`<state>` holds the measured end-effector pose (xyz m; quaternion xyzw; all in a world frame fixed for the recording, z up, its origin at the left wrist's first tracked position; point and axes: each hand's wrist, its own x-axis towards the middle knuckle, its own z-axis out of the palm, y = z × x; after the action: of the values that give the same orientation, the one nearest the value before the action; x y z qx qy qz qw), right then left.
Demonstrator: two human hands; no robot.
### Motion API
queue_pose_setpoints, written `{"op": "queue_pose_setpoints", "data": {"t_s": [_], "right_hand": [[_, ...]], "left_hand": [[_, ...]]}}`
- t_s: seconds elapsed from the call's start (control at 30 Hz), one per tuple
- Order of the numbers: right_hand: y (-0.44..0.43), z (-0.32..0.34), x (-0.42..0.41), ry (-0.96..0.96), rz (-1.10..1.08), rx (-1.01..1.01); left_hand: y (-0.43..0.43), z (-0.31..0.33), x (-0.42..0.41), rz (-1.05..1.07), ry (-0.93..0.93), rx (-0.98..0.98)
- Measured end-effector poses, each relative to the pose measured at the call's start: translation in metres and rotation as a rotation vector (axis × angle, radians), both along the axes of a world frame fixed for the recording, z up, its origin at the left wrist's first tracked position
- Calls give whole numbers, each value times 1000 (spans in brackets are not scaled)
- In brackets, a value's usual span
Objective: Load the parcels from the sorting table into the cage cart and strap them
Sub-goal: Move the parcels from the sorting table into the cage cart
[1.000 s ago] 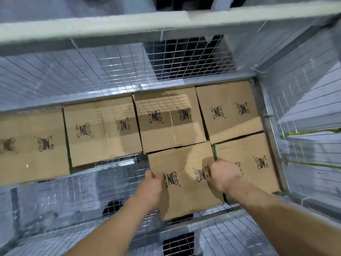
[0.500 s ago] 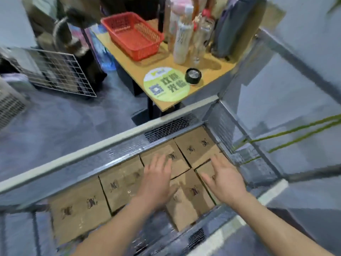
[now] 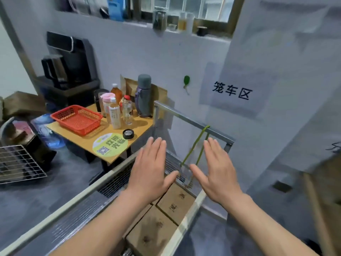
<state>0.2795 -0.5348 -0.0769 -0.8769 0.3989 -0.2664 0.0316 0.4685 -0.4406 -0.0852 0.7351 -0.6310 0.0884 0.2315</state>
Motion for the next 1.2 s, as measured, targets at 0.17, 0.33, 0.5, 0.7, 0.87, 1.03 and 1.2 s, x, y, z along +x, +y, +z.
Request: {"op": "queue_pose_setpoints", "data": {"t_s": [0.17, 0.33, 0.5, 0.7, 0.87, 1.03, 1.2], "right_hand": [[19, 44, -86, -93, -77, -95], [39, 76, -171, -114, -175, -193], [62, 104, -245, -116, -312, -270], [99, 127, -324, -110, -523, -338], [145, 134, -371, -40, -705, -357], [204, 139, -394, 12, -892, -344], [263, 142, -404, 33, -1036, -331]], "left_hand": [[-2, 51, -86, -108, -50, -104], [0, 91, -169, -227, -63, -206], [-3, 120, -235, -353, -50, -270], [-9, 139, -305, -555, -34, -338], [3, 147, -350, -724, 11, -377], [26, 150, -383, -874, 46, -384], [56, 148, -412, -996, 88, -375]]}}
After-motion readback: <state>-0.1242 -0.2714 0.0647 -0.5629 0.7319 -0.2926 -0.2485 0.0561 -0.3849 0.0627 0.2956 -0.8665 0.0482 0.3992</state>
